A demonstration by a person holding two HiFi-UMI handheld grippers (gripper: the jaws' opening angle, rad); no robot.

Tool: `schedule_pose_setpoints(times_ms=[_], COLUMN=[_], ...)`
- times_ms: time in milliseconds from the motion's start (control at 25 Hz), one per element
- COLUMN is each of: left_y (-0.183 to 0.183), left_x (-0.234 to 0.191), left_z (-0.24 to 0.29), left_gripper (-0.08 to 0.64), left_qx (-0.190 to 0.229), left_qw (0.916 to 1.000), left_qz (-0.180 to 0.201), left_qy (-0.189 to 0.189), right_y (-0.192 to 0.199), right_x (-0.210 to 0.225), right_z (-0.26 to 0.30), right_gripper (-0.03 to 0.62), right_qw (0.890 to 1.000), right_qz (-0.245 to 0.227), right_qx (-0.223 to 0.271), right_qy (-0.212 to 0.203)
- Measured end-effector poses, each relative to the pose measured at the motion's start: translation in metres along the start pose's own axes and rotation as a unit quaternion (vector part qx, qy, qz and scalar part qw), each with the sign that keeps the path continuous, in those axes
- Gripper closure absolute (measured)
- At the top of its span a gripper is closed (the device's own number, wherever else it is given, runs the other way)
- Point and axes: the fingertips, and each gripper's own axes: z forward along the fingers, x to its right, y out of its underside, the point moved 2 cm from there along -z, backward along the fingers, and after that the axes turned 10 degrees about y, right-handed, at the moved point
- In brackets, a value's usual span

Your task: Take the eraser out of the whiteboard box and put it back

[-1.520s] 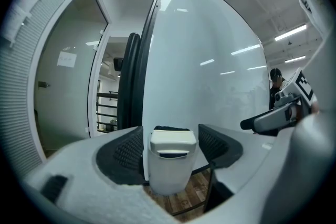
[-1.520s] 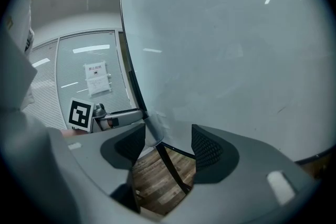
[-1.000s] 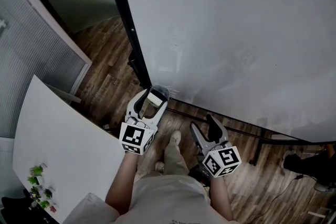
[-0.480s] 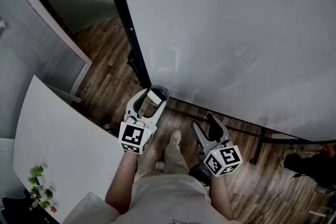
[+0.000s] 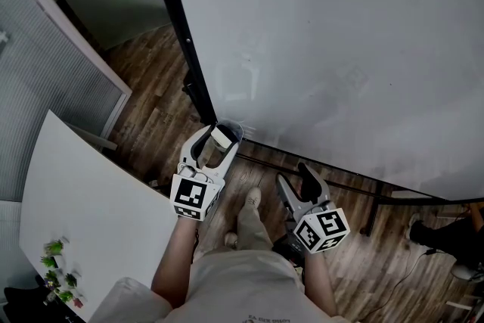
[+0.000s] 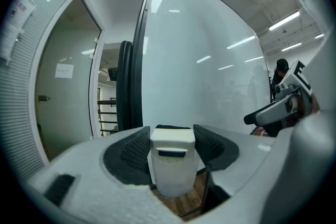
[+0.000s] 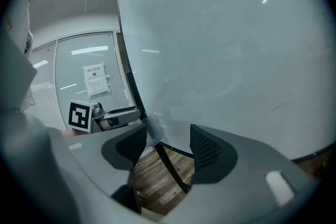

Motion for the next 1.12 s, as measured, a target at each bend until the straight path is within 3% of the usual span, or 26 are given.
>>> schedule_pose_setpoints(times_ms=[1120], left_y=[-0.021], left_x=[0.005], left_z=[-0.014], left_gripper=[0.305], left_qx=[0.01], left_qw=[0.9998], left_qz=[0.01], left_qy=[-0.017], right_y=[-0.005], right_x=[-0.003], right_z=[-0.018], right_gripper=[0.337], right_qw=[1.0], right_qz=[0.004], right_qx=[0.015], right_qy=[-0.002])
